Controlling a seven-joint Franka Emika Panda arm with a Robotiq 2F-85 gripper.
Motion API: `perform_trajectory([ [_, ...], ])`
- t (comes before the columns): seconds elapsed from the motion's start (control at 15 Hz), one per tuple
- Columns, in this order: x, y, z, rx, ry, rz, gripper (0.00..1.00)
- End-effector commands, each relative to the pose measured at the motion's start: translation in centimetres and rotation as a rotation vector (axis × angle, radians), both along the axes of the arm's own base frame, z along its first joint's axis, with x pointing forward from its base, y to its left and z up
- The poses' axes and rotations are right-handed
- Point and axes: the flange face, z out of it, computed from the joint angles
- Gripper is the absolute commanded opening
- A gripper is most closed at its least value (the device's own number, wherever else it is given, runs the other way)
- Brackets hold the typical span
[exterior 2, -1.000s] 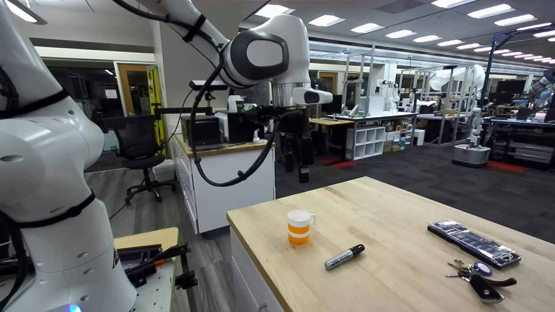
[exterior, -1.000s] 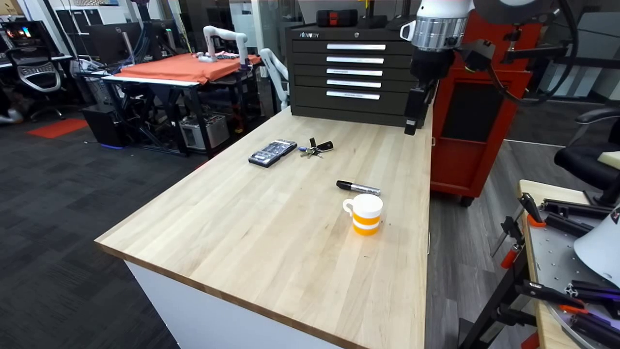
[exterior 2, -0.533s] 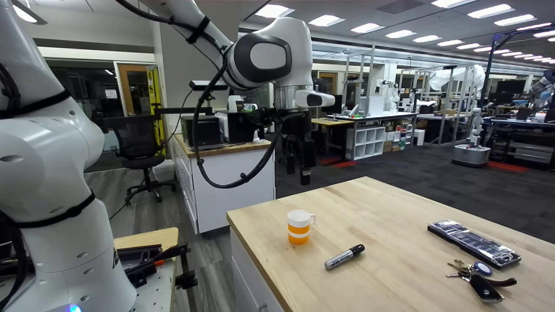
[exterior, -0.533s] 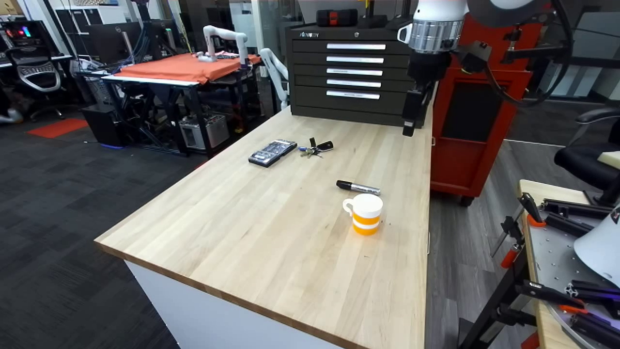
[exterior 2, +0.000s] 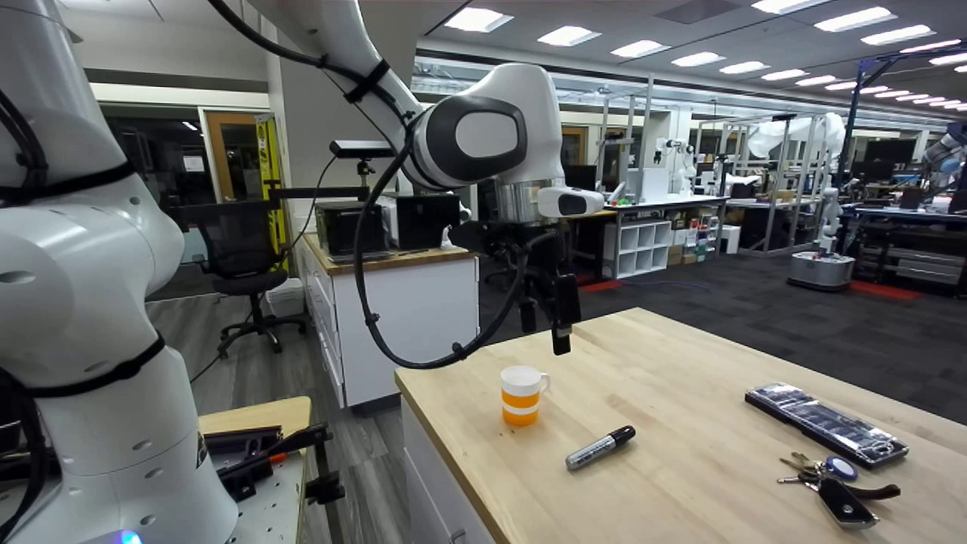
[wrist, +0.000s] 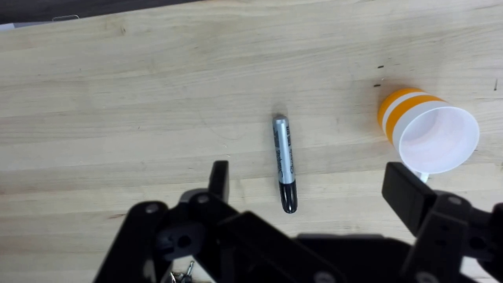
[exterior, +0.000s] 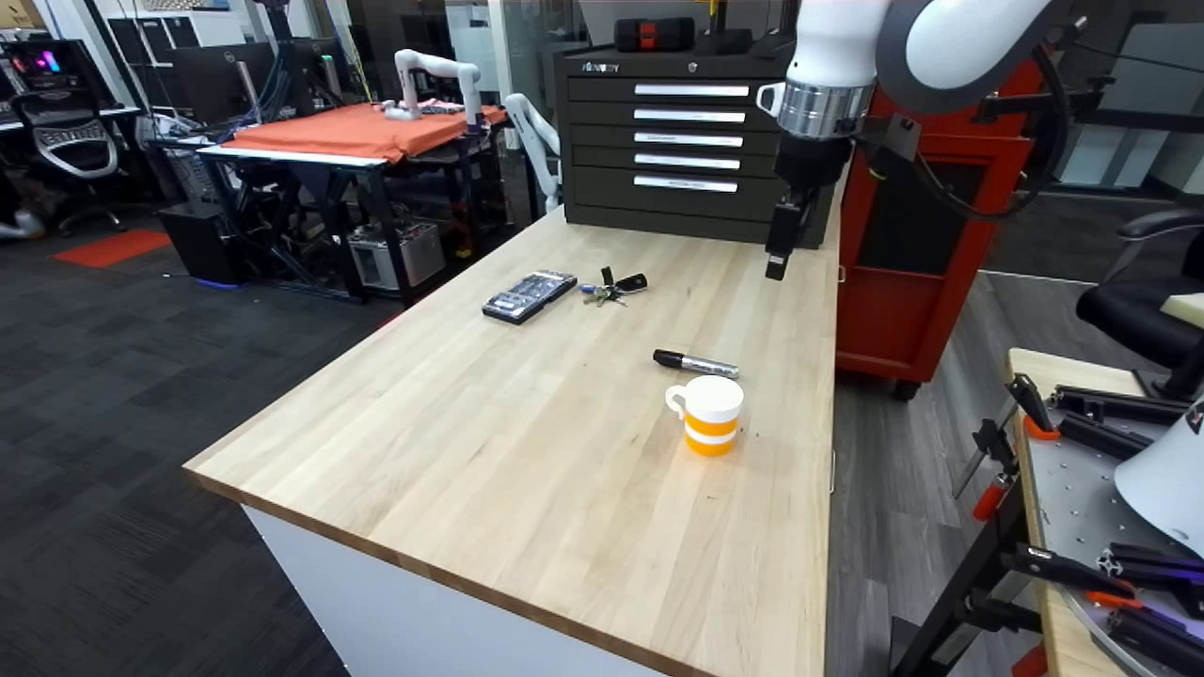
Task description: Put the marker in the mug
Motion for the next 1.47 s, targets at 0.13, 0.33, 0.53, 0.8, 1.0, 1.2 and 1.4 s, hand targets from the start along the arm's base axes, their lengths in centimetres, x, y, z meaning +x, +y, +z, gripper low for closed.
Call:
perform_trajectory([
  [0.13,2.8,-1.9,-3.1,-0.013,-0.031,0.058,1.00],
  [0.33,4.5,-2.4,-4.7,-0.012,-0.039,0.075,1.00],
  [0.53,6.1,-2.7,-6.2,-0.016,-0.047,0.086,1.00],
  [0.8,8.1,-3.2,-8.9,-0.008,-0.040,0.077,1.00],
  [1.0,9.0,-3.5,-11.3,0.010,-0.020,0.064,1.00],
  [1.2,9.5,-3.8,-13.3,0.023,-0.003,0.058,1.00],
  [1.4,9.7,-4.0,-14.8,0.041,0.003,0.052,1.00],
])
